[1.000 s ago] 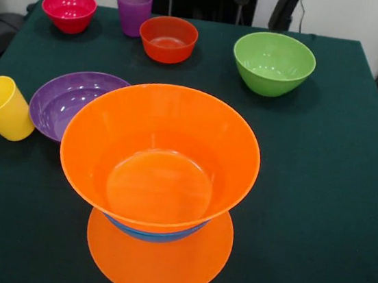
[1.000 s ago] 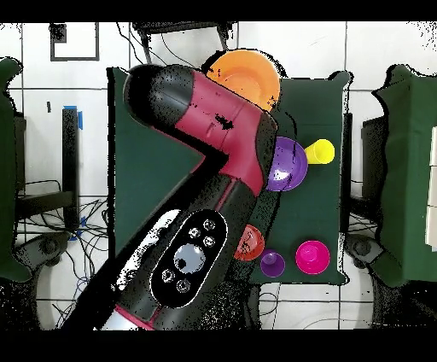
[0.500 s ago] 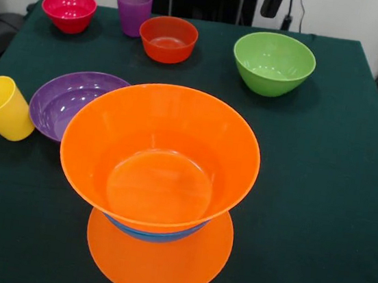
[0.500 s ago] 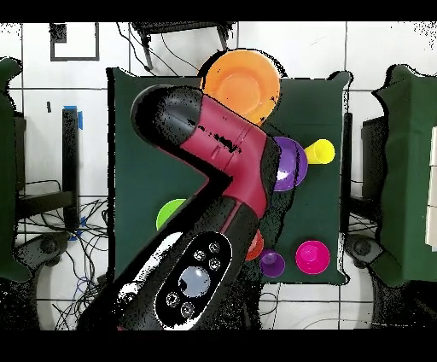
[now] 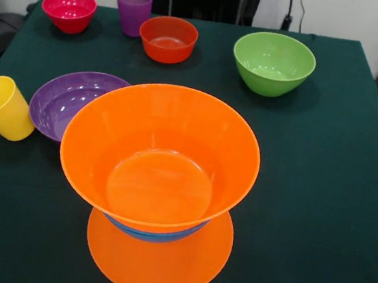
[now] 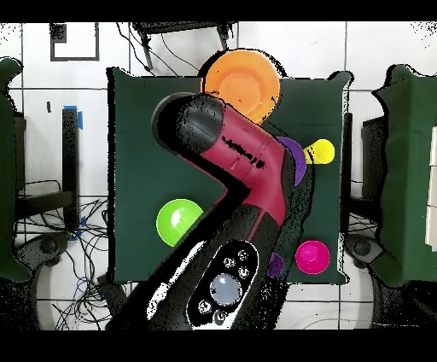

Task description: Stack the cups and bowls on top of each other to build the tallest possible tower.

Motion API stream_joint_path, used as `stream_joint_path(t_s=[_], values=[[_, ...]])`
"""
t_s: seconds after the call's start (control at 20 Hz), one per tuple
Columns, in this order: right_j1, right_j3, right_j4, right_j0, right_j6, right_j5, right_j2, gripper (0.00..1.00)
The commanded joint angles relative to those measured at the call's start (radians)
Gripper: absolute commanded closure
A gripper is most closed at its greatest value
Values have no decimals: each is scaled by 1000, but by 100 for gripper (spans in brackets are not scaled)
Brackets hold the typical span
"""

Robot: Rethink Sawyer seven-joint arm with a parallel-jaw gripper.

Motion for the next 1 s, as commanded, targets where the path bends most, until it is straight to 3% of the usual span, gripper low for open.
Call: stream_joint_path(t_s=[0.05, 0.65, 1.0], values=[[-36, 176, -101, -67, -144, -120, 216, 0], [-118, 351, -214, -217, -175, -296, 405, 0], [-149, 446, -310, -358, -188, -418, 563, 0]])
